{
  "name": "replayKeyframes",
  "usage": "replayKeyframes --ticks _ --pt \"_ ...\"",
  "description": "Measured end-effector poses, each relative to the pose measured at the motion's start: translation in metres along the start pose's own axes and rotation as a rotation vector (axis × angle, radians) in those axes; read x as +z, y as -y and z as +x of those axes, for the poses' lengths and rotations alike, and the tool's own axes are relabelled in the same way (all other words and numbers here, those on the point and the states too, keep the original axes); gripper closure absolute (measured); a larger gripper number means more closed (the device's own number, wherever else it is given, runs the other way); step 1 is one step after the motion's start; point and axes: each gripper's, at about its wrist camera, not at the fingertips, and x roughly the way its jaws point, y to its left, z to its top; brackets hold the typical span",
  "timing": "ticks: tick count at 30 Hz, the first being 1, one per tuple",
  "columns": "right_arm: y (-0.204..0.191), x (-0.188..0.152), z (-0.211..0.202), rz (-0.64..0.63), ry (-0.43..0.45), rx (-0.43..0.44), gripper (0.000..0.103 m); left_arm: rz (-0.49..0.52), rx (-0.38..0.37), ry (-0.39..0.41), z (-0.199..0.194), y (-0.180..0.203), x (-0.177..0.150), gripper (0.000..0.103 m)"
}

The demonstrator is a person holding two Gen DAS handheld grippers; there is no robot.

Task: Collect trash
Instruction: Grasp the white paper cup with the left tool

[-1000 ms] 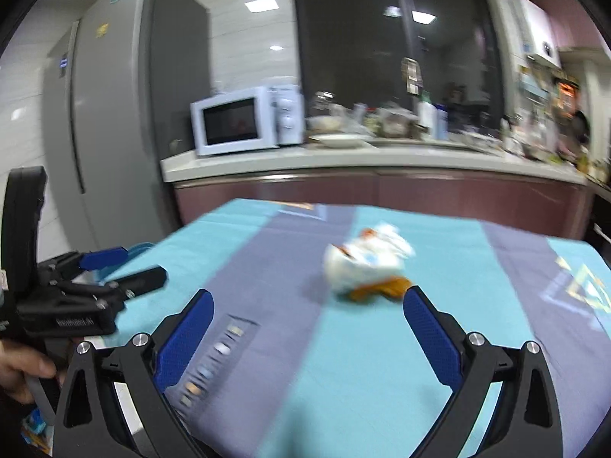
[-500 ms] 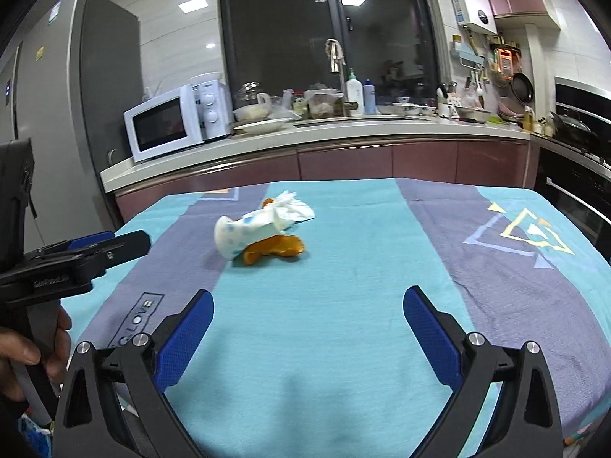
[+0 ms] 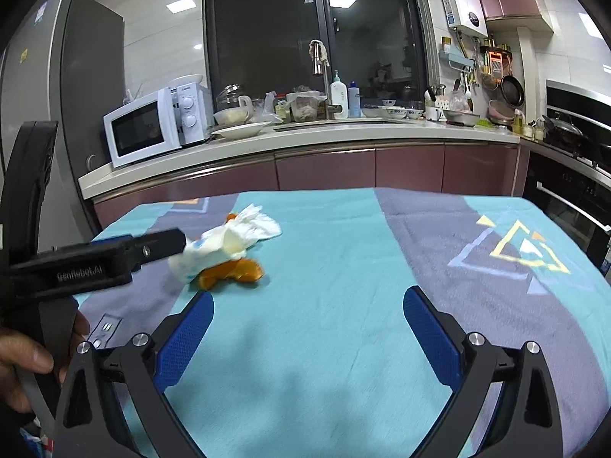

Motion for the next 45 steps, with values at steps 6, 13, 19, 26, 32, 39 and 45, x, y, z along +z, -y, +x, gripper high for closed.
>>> replayKeyframes --ticks 6,13,19,26,32,39,45 --pt "0.009 0.017 0.015 -0.001 0.022 -0.022 0.007 -0.03 0.006 -0.02 0.03 0.005 0.01 0.006" --pt "0.016 0.025 0.026 0.0 0.019 -0.023 0.007 -0.074 0.056 -0.053 0.057 0.0 0.011 0.006" --pt "0.014 0.031 0.036 -0.013 0.021 -0.01 0.007 -0.102 0.059 -0.069 0.068 -0.009 0.006 0.006" --pt "0.012 0.033 0.046 -0.015 0.009 0.008 0.007 -0.118 0.05 -0.069 0.073 -0.017 0.004 0.026" --pt "0.005 0.041 0.056 -0.023 0.001 0.036 0.007 -0.122 0.027 -0.057 0.067 -0.022 0.002 0.026" --pt "-0.008 0.065 0.104 -0.004 -0.076 0.154 0.007 -0.141 0.053 -0.026 0.039 -0.042 -0.004 0.027" --pt "-0.032 0.078 0.143 -0.079 -0.14 0.193 0.007 -0.132 0.099 0.018 0.013 -0.061 -0.009 0.027"
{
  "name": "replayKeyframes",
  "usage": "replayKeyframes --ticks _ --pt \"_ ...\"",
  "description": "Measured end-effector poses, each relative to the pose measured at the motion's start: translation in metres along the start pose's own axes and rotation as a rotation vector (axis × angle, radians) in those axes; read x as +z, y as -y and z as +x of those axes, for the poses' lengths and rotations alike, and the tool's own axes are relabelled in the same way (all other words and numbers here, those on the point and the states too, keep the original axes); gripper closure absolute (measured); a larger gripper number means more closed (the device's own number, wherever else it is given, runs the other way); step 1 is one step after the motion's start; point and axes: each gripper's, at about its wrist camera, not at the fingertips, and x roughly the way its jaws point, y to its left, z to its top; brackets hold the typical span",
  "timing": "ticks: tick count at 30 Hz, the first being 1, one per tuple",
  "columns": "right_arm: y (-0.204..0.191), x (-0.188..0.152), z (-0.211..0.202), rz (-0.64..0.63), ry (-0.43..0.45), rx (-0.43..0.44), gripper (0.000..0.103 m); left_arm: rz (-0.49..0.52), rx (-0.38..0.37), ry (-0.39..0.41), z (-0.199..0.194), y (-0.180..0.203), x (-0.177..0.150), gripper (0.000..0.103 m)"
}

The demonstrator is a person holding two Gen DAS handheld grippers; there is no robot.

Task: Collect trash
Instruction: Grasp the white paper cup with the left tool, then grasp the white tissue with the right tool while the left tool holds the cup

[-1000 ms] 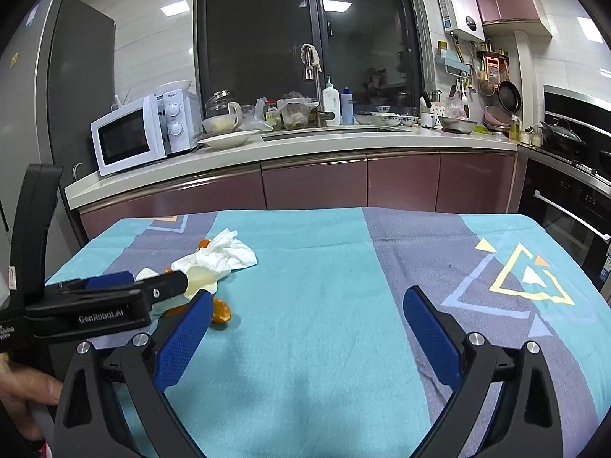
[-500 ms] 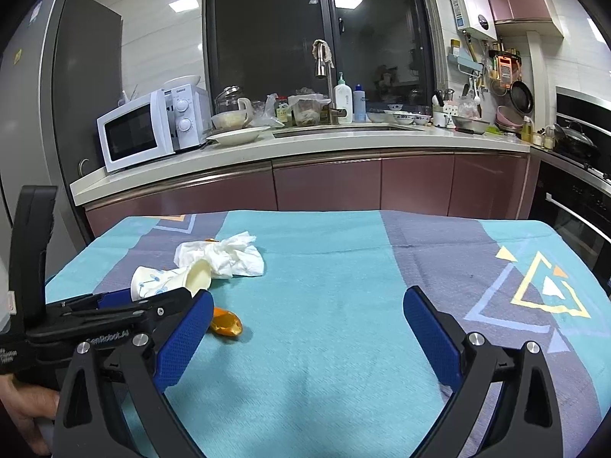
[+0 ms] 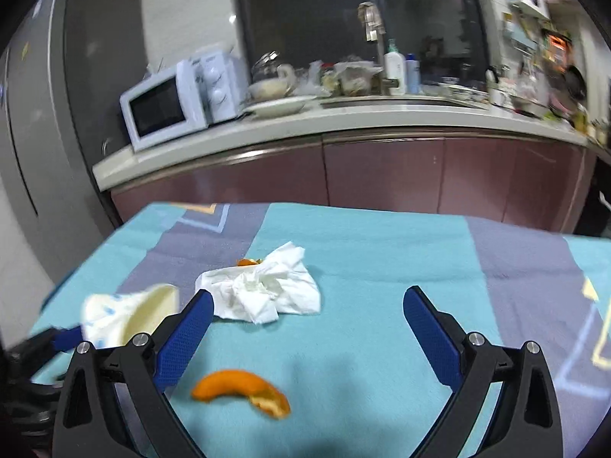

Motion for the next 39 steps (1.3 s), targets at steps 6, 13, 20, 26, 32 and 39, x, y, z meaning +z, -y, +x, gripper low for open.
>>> replayKeyframes --ticks 6,13,20,26,32,39 --pt "-0.016 0.003 0.047 -0.059 -0.122 0.014 0.012 -0.003 0.038 0.025 -0.017 -0.023 -0.002 0.027" --pt "-0.02 0.004 0.071 -0.057 -0.233 0.03 0.033 -0.025 0.045 0.033 -0.027 -0.04 -0.004 0.027" --pt "-0.023 0.003 0.077 -0.05 -0.278 0.036 0.083 -0.046 0.049 0.043 -0.042 -0.053 -0.009 0.026" --pt "-0.028 0.0 0.057 -0.035 -0.245 0.04 0.092 -0.056 0.062 0.061 -0.057 -0.062 -0.012 0.026" --pt "-0.039 0.002 0.021 -0.033 -0.162 0.035 0.093 -0.052 0.076 0.076 -0.073 -0.068 -0.016 0.026" --pt "-0.067 -0.005 -0.034 -0.052 -0.053 0.057 0.093 -0.039 0.105 0.086 -0.094 -0.073 -0.021 0.026"
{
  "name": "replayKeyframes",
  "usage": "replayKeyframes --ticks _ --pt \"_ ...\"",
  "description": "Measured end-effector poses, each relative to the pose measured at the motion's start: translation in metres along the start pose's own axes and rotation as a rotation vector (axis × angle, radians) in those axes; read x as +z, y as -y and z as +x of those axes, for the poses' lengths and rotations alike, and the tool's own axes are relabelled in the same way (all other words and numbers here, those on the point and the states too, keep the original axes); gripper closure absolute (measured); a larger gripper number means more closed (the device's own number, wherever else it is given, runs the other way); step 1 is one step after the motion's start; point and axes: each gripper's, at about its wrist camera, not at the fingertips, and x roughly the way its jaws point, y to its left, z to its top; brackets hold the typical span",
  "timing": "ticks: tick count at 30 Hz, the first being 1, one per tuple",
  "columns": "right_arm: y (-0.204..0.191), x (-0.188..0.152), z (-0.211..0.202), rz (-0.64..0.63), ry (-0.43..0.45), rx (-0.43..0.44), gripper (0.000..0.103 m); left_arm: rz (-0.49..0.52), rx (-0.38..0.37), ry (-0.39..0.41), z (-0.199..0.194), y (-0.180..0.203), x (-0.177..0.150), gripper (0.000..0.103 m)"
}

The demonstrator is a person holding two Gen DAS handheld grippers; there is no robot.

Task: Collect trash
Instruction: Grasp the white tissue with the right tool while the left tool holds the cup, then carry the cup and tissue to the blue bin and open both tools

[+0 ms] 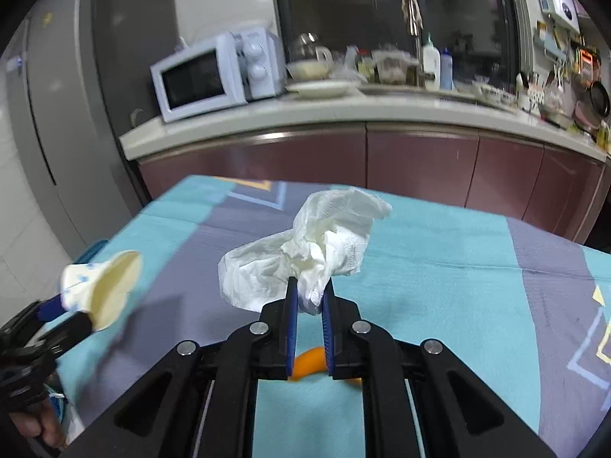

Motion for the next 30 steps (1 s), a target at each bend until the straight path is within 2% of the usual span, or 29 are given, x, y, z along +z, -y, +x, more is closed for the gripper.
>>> replayKeyframes --ticks 6,10,21,30 --pt "-0.036 -0.019 -0.047 -0.034 0.083 0.024 0.093 0.017 0.043 0.012 -0.022 -0.015 -0.003 0.026" --pt "-0.049 -0.033 -0.065 -0.04 0.106 0.036 0.093 0.016 0.072 0.021 -0.039 -0.028 -0.006 0.026" --pt "-0.092 -0.058 -0.093 -0.067 0.124 0.126 0.093 -0.003 0.149 0.077 -0.101 -0.067 -0.013 0.026" --pt "-0.146 -0.054 -0.094 -0.142 0.125 0.225 0.093 -0.051 0.241 0.116 -0.153 -0.115 -0.022 0.026"
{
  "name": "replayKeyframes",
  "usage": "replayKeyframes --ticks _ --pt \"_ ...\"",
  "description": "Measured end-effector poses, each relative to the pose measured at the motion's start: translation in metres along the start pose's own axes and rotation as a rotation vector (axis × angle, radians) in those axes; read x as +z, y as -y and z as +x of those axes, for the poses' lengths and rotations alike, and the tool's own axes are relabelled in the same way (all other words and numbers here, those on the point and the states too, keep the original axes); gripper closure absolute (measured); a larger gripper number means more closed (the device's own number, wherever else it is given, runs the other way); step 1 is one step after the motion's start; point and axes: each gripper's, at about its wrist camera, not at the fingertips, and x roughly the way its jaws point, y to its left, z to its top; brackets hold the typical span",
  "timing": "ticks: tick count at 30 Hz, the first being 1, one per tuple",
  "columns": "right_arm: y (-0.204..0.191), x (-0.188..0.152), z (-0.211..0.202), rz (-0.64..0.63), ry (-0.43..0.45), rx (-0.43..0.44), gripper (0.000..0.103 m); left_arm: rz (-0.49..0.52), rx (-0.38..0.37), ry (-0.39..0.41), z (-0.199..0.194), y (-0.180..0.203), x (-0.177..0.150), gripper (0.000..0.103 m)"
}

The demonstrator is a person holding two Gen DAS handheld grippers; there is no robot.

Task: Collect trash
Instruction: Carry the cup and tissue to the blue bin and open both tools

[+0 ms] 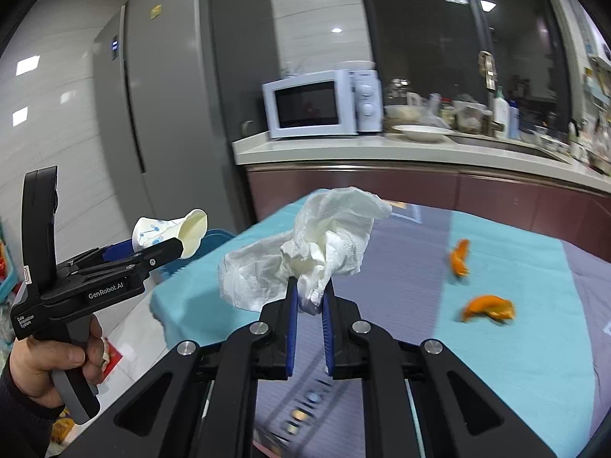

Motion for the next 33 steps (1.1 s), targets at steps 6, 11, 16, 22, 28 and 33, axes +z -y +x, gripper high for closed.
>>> replayKeyframes --ticks 6,11,16,22,28,33 --pt "-0.04 0.019 0.032 -0.072 -0.015 0.073 0.093 -0.051 0.097 0.014 -0.013 -0.06 0.0 0.026" --pt "-0.071 0.039 0.071 -0.125 -0.041 0.128 0.093 -0.073 0.168 0.012 -0.007 -0.111 0.004 0.026" --pt "-0.101 0.062 0.116 -0.171 -0.072 0.175 0.093 -0.107 0.231 0.008 0.01 -0.163 0.014 0.026" --pt "-0.134 0.084 0.177 -0.221 -0.141 0.227 0.093 -0.119 0.283 -0.016 0.045 -0.217 0.03 0.026" --pt "-0.153 0.091 0.232 -0.254 -0.214 0.235 0.092 -0.128 0.281 -0.055 0.092 -0.244 0.046 0.026" --pt "-0.162 0.09 0.276 -0.277 -0.285 0.22 0.092 -0.121 0.266 -0.096 0.129 -0.241 0.047 0.026"
